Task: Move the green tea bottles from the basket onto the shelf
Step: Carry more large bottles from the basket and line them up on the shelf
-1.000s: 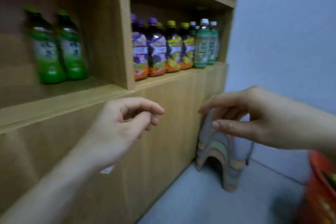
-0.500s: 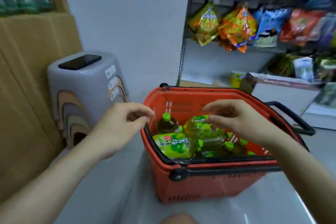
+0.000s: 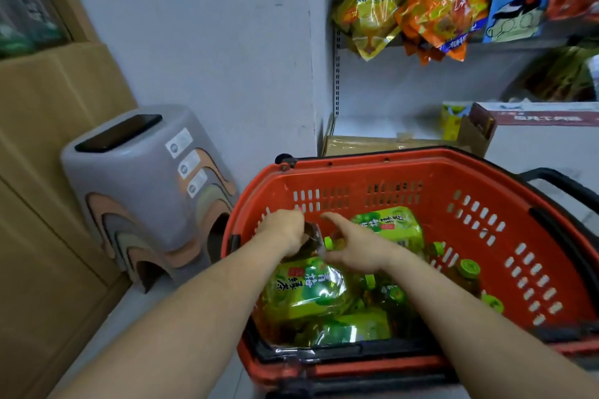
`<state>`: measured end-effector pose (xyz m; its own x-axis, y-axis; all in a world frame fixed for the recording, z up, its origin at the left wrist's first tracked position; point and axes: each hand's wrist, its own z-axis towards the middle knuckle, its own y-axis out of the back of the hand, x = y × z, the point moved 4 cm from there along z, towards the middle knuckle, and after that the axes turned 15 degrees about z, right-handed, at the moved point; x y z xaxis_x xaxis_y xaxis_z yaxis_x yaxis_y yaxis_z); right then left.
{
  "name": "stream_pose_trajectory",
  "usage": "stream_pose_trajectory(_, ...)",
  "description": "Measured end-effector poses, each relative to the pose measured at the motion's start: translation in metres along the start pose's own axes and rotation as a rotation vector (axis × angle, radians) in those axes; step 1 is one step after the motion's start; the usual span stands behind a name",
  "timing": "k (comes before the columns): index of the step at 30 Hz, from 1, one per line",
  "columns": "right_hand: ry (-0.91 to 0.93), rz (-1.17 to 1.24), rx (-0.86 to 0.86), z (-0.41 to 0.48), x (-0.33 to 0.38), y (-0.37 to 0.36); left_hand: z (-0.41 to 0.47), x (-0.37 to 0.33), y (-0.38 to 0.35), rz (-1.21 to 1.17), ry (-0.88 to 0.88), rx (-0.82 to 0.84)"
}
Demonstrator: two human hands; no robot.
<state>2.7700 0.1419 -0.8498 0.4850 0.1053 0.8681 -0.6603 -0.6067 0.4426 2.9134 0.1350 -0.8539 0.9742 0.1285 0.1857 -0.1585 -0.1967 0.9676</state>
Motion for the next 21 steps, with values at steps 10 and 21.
stream_pose_trajectory(10,0.054,0.218,-0.033,0.009,-0.008,0.009,-0.012,-0.008,0.055,-0.076,-0.101,-0.544)
stream_pose_trajectory(21,0.178,0.399,-0.236,-0.016,0.002,0.05,-0.012,0.022,0.074,-1.374,0.024,-0.446)
